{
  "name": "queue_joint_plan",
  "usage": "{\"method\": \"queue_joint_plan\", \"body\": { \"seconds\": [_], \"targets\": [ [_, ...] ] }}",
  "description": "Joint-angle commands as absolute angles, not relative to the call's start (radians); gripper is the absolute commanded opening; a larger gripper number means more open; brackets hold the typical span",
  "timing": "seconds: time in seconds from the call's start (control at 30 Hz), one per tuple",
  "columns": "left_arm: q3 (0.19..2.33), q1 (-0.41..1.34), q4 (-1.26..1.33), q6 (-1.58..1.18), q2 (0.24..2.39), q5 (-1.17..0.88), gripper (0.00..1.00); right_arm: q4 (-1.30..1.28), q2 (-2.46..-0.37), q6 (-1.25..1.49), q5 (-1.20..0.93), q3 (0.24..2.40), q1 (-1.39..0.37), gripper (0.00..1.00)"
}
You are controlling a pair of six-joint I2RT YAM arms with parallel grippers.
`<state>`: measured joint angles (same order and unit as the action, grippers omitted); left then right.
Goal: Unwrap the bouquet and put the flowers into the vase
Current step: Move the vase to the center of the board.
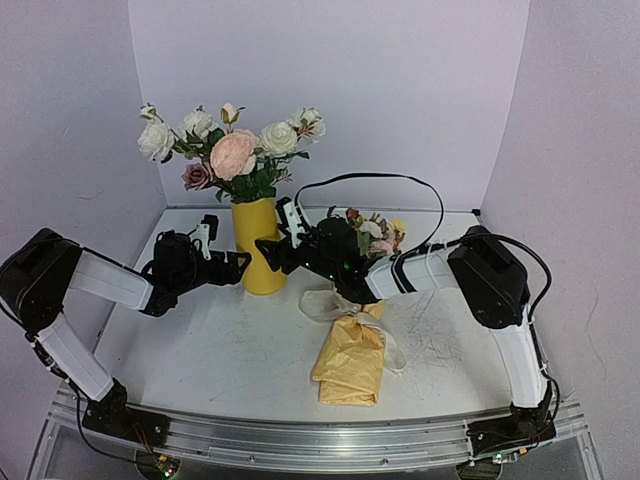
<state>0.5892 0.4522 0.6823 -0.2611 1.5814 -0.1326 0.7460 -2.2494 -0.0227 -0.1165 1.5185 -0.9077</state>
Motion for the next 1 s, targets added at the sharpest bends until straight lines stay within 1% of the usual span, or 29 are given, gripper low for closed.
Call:
{"method": "queue_joint_plan", "body": {
  "seconds": [0.0, 0.33, 0.5, 0.87, 0.97],
  "targets": [
    [0.657, 0.430, 0.743, -0.274, 1.631, -0.111, 0.90, 0.742, -2.301, -0.036, -0.118, 1.594, -0.914, 0.74],
    [0.756, 0.372, 0.762, -0.300, 1.754, -0.103, 0.90, 0.713, -2.407, -0.044, -0.084, 1.757, -0.915, 0.74],
    [0.838, 0.349, 0.762, -0.313, 1.843, -0.111, 0.90, 0.707, -2.427, -0.036, -0.067, 1.797, -0.915, 0.78],
    [0.987, 0.333, 0.762, -0.310, 1.982, -0.137, 0.92, 0.764, -2.266, -0.024, -0.029, 1.594, -0.915, 0.79],
    [0.981, 0.334, 0.762, -0.313, 1.977, -0.164, 0.92, 0.779, -2.206, -0.009, -0.015, 1.523, -0.914, 0.79]
  ]
}}
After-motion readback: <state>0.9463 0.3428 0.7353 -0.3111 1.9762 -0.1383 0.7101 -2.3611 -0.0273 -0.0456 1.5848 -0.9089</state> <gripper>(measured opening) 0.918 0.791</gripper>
